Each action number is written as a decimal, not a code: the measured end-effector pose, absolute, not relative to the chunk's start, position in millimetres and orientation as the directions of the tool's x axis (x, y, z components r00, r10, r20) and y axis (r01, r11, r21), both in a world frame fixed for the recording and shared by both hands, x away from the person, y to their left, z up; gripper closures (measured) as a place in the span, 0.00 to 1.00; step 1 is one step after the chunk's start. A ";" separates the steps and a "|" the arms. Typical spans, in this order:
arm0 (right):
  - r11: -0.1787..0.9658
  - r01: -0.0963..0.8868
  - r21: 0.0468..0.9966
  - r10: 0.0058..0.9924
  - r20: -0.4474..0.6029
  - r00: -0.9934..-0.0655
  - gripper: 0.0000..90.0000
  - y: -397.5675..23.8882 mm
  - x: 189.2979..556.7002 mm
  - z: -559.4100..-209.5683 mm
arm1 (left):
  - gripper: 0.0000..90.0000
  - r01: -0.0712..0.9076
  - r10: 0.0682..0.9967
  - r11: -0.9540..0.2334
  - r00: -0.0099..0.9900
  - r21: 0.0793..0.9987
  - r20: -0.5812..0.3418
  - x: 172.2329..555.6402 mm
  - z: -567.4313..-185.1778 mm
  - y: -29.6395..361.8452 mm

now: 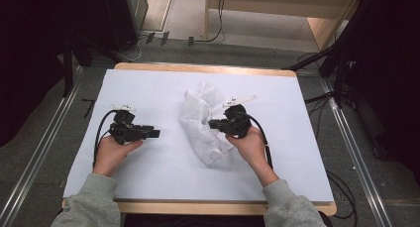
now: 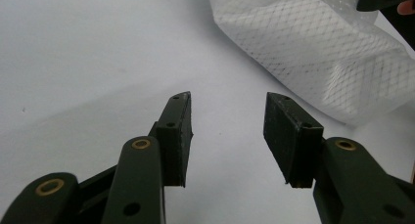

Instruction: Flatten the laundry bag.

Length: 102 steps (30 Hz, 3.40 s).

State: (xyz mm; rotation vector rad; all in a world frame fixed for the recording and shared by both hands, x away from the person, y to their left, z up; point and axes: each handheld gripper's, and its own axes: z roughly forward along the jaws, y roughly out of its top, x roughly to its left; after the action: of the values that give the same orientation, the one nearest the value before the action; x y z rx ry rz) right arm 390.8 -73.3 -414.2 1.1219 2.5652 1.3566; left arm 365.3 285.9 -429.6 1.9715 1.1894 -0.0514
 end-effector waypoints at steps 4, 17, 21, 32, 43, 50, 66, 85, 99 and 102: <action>0.366 0.567 0.738 0.573 0.301 -0.762 1.00 -56.9 388.5 -412.7 | 0.60 0.751 0.721 -0.222 0.556 0.622 -0.414 364.6 -428.1 286.9; 0.425 0.533 0.731 0.491 0.309 -0.815 1.00 4.0 389.8 -421.0 | 0.60 0.750 0.741 -0.200 0.537 0.631 -0.404 360.4 -423.4 299.1; 0.442 0.531 0.723 0.474 0.314 -0.823 1.00 21.7 390.4 -427.1 | 0.60 0.753 0.754 -0.202 0.527 0.626 -0.392 359.0 -424.1 304.1; 0.473 0.505 0.722 0.437 0.306 -0.846 0.82 33.2 384.4 -427.1 | 0.59 0.762 0.766 -0.189 0.509 0.619 -0.392 355.6 -424.9 312.7; 0.414 0.492 0.766 0.485 0.271 -0.831 0.72 -28.4 374.9 -413.2 | 0.57 0.758 0.761 -0.201 0.520 0.621 -0.388 356.7 -422.1 308.4; 0.383 0.488 0.784 0.517 0.255 -0.817 0.75 -57.1 367.4 -404.7 | 0.57 0.747 0.752 -0.217 0.538 0.628 -0.381 359.3 -420.6 302.5; 0.365 0.583 0.726 0.612 0.285 -0.738 1.00 -87.0 381.2 -439.0 | 0.57 0.738 0.735 -0.242 0.563 0.630 -0.378 366.9 -419.1 292.9; 0.411 0.570 0.712 0.558 0.298 -0.774 1.00 -34.7 387.1 -457.4 | 0.57 0.739 0.745 -0.218 0.548 0.637 -0.380 362.8 -416.7 306.1; 0.469 0.521 0.713 0.480 0.290 -0.828 1.00 8.8 383.0 -452.8 | 0.57 0.755 0.767 -0.177 0.507 0.631 -0.393 350.7 -415.8 323.4; 0.475 0.506 0.720 0.464 0.283 -0.839 1.00 12.3 380.5 -446.8 | 0.57 0.756 0.767 -0.181 0.509 0.629 -0.390 349.6 -416.3 322.1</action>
State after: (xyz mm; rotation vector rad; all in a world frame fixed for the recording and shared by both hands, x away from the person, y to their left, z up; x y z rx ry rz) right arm 380.5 12.3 -446.8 0.9016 2.7401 1.3632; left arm 349.6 322.1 -416.3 1.9398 1.2503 0.0177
